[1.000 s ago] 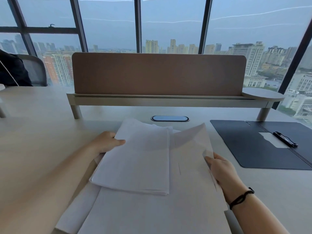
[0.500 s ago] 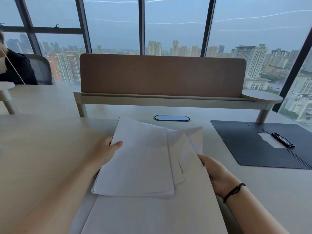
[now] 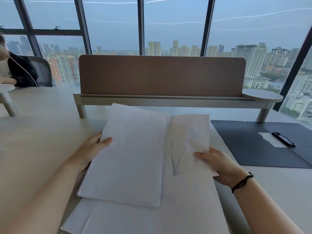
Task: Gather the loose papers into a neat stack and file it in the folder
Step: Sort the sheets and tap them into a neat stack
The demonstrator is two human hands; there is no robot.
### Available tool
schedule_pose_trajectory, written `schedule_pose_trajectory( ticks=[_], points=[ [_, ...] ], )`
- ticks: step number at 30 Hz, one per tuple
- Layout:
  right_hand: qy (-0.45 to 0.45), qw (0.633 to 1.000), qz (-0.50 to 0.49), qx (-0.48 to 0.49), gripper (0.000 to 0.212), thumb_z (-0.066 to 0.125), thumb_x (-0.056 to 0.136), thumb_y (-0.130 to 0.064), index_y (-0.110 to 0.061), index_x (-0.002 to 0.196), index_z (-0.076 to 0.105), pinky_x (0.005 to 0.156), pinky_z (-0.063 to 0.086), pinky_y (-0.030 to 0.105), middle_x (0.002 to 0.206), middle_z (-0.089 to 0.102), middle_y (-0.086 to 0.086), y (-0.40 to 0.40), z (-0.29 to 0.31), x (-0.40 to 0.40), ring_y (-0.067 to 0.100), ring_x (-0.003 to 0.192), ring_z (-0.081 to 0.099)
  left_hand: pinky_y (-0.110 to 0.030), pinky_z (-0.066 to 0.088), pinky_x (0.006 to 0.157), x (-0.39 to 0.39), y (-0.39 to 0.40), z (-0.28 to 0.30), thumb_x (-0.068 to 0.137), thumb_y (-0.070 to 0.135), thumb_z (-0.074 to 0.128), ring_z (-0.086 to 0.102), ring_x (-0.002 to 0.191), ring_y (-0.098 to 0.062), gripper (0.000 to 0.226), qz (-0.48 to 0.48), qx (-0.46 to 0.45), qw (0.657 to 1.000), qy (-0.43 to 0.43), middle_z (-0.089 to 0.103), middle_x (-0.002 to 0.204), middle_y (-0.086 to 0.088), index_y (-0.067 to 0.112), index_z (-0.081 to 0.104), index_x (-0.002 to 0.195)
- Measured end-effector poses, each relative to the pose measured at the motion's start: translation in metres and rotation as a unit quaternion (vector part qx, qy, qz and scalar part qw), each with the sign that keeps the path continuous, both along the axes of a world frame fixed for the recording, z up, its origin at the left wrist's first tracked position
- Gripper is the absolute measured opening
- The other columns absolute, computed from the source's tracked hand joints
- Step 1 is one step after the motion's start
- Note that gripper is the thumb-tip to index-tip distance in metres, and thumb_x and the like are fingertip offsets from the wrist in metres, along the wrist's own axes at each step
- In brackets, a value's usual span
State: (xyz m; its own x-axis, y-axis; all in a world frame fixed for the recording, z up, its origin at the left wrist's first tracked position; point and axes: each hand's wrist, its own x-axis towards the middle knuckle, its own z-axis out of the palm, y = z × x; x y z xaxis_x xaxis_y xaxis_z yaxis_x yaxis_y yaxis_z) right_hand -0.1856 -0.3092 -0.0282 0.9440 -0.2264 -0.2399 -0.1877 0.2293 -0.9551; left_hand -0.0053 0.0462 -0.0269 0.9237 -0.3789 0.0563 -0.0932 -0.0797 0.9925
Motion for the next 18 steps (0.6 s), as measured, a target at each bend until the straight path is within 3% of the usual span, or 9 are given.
schedule_pose_trajectory(
  ticks=[3, 6, 7, 10, 12, 14, 18],
  points=[
    [-0.006, 0.999, -0.012, 0.032, 0.027, 0.057, 0.096, -0.002, 0.004, 0.121, 0.066, 0.076, 0.064, 0.046, 0.113, 0.074, 0.025, -0.012, 0.001, -0.001, 0.036, 0.085, 0.075, -0.042, 0.057, 0.08, 0.007, 0.005, -0.008, 0.076, 0.035, 0.078, 0.072, 0.091, -0.033, 0.05, -0.06, 0.011, 0.997, 0.04, 0.073, 0.113, -0.024, 0.005, 0.07, 0.115],
    [0.008, 0.999, -0.008, 0.03, 0.027, 0.058, 0.095, -0.001, 0.006, 0.121, 0.065, 0.078, 0.063, 0.048, 0.11, 0.074, 0.025, -0.008, 0.001, 0.006, 0.036, 0.083, 0.075, -0.027, 0.058, 0.074, 0.007, -0.01, -0.012, 0.059, 0.053, 0.088, 0.075, 0.094, -0.025, 0.066, -0.08, 0.072, 0.994, -0.005, 0.076, 0.11, -0.015, 0.013, 0.075, 0.111],
    [0.011, 1.0, 0.0, 0.028, 0.028, 0.057, 0.096, -0.001, 0.006, 0.121, 0.065, 0.078, 0.063, 0.049, 0.111, 0.074, 0.026, -0.006, 0.001, 0.008, 0.036, 0.084, 0.075, -0.023, 0.057, 0.074, 0.008, -0.014, -0.013, 0.062, 0.055, 0.087, 0.075, 0.097, -0.024, 0.062, -0.082, 0.083, 0.993, -0.018, 0.077, 0.111, -0.012, 0.016, 0.076, 0.109],
    [0.008, 0.999, 0.026, 0.039, 0.026, 0.053, 0.097, 0.0, 0.006, 0.118, 0.067, 0.072, 0.064, 0.046, 0.108, 0.075, 0.025, -0.004, 0.001, 0.012, 0.036, 0.083, 0.076, -0.024, 0.054, 0.09, 0.013, -0.023, -0.015, 0.082, 0.034, 0.078, 0.069, 0.113, -0.02, 0.036, -0.083, 0.078, 0.992, -0.057, 0.07, 0.126, -0.004, 0.014, 0.076, 0.112],
    [-0.004, 0.998, 0.027, 0.057, 0.026, 0.053, 0.095, 0.0, 0.005, 0.116, 0.067, 0.067, 0.064, 0.043, 0.105, 0.076, 0.024, -0.01, 0.001, 0.012, 0.035, 0.082, 0.077, -0.023, 0.052, 0.09, 0.016, -0.022, -0.017, 0.09, 0.016, 0.073, 0.066, 0.109, -0.019, 0.022, -0.071, 0.056, 0.994, -0.058, 0.07, 0.121, -0.004, 0.005, 0.075, 0.109],
    [-0.02, 0.997, 0.022, 0.075, 0.032, 0.057, 0.089, -0.002, 0.004, 0.119, 0.066, 0.069, 0.064, 0.044, 0.107, 0.075, 0.023, -0.018, -0.001, 0.013, 0.035, 0.085, 0.076, -0.022, 0.056, 0.083, 0.015, -0.023, -0.015, 0.087, 0.014, 0.074, 0.066, 0.103, -0.021, 0.02, -0.064, 0.03, 0.997, -0.035, 0.071, 0.114, -0.005, 0.003, 0.076, 0.103],
    [-0.036, 0.994, 0.036, 0.101, 0.038, 0.059, 0.081, -0.005, 0.001, 0.117, 0.066, 0.069, 0.063, 0.044, 0.105, 0.076, 0.022, -0.02, -0.004, 0.018, 0.035, 0.084, 0.076, -0.028, 0.058, 0.069, 0.015, -0.027, -0.013, 0.042, 0.058, 0.093, 0.071, 0.077, -0.019, 0.067, -0.039, 0.027, 0.998, -0.034, 0.076, 0.088, -0.005, 0.01, 0.079, 0.086]
  ],
)
